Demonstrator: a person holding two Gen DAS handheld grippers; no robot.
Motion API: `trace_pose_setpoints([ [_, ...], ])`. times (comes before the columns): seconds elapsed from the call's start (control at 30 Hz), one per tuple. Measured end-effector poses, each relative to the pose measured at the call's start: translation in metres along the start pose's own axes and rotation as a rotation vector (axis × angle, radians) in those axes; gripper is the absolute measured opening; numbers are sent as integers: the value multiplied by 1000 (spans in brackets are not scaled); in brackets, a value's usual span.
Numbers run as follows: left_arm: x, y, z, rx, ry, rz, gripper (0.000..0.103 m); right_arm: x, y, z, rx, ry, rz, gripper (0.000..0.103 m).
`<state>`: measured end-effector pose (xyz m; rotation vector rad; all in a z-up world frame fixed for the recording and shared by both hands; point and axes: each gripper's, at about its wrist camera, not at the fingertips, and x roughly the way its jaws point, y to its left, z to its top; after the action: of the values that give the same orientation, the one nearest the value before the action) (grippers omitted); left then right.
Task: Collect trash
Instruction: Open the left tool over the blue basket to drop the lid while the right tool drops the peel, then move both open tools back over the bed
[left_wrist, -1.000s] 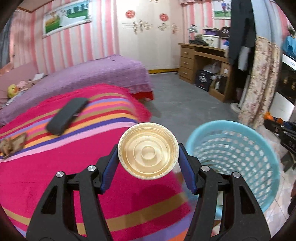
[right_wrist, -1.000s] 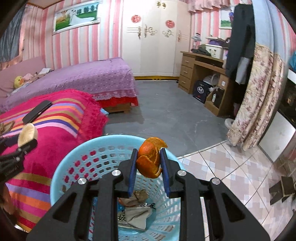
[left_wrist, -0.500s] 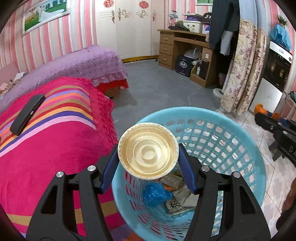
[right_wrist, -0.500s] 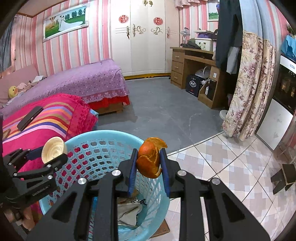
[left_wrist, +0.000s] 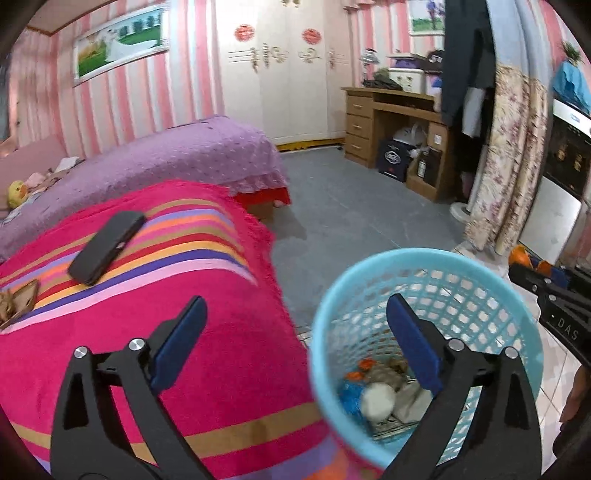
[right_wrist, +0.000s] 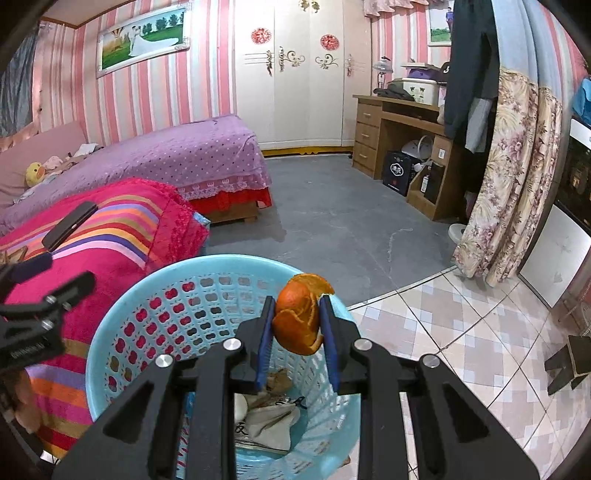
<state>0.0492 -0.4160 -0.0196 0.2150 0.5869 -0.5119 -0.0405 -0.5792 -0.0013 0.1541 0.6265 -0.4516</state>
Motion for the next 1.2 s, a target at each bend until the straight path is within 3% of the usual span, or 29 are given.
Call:
trace_pose_setpoints([
  [0.17,-10,35,-2,-40,-4,54,97,4,17,2,-18,5,14,26],
  [0.23,-12,43,-2,-46,-5,67,97,5,22,3,-16,7,14,33],
  [0.3,-18,52,-6,-46,-14,87,97,6,25,4,-13,14,17,64],
  [0.5,-35,87,-12,-69,-27,125,97,-4,34,11,5,-25,13,87],
  [0.83,-63,159,-18,-98,-52,210,97,-1,81,18,-77,-17,7,89],
  [1.2,-79,256,-36,-160,-52,311,97,-6,144,31,-88,-44,75,90],
])
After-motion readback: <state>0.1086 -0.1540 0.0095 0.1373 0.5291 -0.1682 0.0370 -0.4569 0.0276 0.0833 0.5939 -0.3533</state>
